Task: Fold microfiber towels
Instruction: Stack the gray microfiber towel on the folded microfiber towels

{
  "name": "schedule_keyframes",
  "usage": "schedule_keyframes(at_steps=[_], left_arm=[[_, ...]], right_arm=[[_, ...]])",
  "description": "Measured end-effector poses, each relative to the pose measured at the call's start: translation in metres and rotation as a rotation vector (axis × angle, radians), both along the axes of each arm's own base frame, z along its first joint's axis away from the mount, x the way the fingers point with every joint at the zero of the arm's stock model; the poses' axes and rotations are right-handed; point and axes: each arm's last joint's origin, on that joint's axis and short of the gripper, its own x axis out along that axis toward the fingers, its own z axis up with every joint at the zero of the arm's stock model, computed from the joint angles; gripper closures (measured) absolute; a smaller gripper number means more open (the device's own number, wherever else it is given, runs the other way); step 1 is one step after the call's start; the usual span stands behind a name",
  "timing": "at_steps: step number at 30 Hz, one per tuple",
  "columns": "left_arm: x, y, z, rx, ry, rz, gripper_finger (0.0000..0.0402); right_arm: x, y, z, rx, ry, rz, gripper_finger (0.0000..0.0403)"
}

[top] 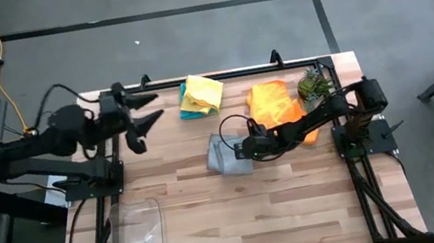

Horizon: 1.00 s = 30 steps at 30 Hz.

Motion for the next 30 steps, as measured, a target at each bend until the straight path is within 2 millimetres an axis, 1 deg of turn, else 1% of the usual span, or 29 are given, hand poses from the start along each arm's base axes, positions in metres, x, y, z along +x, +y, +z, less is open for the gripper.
schedule_keyframes(at_steps=[1, 2, 5, 7, 10, 13, 17, 21, 26, 30], left_arm=[[-0.004, 0.0, 0.001, 0.0, -0.009, 0.012, 0.0183], [-0.01, -0.001, 0.003, 0.0, -0.025, 0.02, 0.0183], [-0.026, -0.002, 0.009, 0.006, -0.076, 0.024, 0.0183], [-0.036, -0.004, 0.013, 0.009, -0.109, 0.024, 0.0183], [-0.049, -0.005, 0.017, 0.009, -0.152, 0.047, 0.0183], [-0.058, -0.005, 0.019, 0.006, -0.178, 0.074, 0.0183], [-0.06, -0.005, 0.019, 0.003, -0.182, 0.093, 0.0183], [-0.058, -0.004, 0.014, 0.0, -0.123, 0.093, 0.0183], [-0.055, -0.004, 0.005, -0.024, -0.04, 0.089, 0.0183], [-0.054, -0.004, 0.002, -0.049, -0.023, 0.082, 0.0183]], right_arm=[[0.0, -0.001, 0.0, -0.015, 0.007, 0.033, 0.0369], [0.001, -0.004, 0.0, -0.027, 0.014, 0.079, 0.0385], [0.003, -0.013, 0.002, -0.031, 0.037, 0.215, 0.0393], [0.008, -0.021, 0.008, -0.053, 0.057, 0.319, 0.0399], [0.021, -0.035, 0.029, -0.127, 0.076, 0.468, 0.04], [0.033, -0.049, 0.052, -0.263, 0.116, 0.65, 0.0401], [0.046, -0.071, 0.087, -0.434, 0.096, 0.862, 0.0402], [0.052, -0.095, 0.113, -0.57, 0.079, 0.971, 0.0402], [0.052, -0.118, 0.129, -0.729, 0.101, 1.073, 0.0402], [0.05, -0.131, 0.134, -0.793, 0.088, 1.159, 0.0402]])
